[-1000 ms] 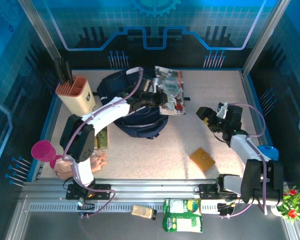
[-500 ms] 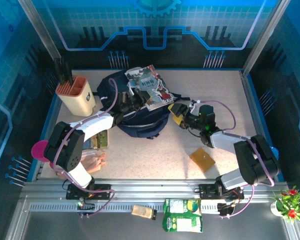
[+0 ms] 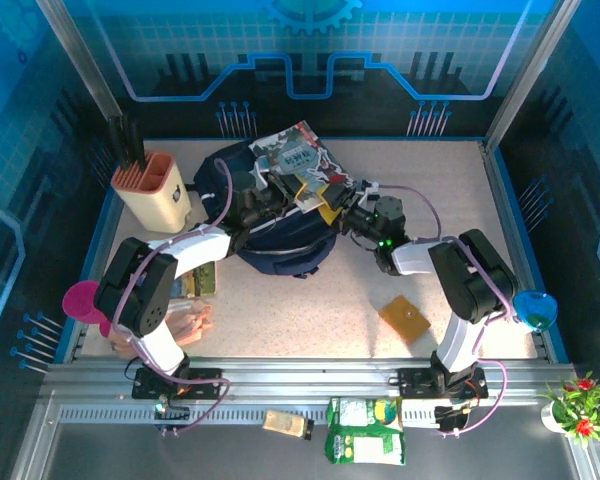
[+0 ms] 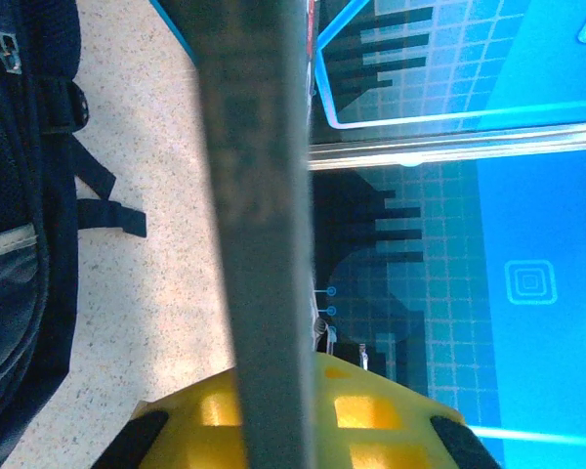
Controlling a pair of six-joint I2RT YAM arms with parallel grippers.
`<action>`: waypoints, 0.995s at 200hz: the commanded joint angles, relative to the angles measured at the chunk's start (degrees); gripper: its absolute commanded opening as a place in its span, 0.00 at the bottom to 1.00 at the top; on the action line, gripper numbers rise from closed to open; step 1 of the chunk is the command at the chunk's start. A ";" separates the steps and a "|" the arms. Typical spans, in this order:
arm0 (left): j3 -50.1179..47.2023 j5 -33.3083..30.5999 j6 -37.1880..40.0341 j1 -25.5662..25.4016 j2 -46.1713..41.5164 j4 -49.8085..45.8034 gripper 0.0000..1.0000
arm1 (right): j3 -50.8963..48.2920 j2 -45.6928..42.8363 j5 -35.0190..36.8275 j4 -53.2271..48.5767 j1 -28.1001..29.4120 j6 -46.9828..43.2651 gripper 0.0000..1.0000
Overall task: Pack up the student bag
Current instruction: Pass the book.
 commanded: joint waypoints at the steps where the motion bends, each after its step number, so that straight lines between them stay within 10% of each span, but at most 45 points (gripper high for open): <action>1: -0.86 0.23 -1.07 0.13 0.37 4.88 0.00 | 0.64 0.55 1.96 4.99 0.99 0.57 0.64; 45: -0.86 0.94 -0.13 0.09 0.34 4.20 0.01 | 0.45 -0.25 1.16 6.91 0.97 -1.29 0.35; 93: -1.65 -1.20 10.96 0.85 -4.78 -7.03 0.40 | -3.27 -5.55 1.64 2.50 -1.23 -8.39 0.07; 199: 7.03 -16.02 66.41 -3.36 -12.76 -53.25 0.85 | -11.81 -26.63 -1.10 -22.09 -15.14 -28.23 0.02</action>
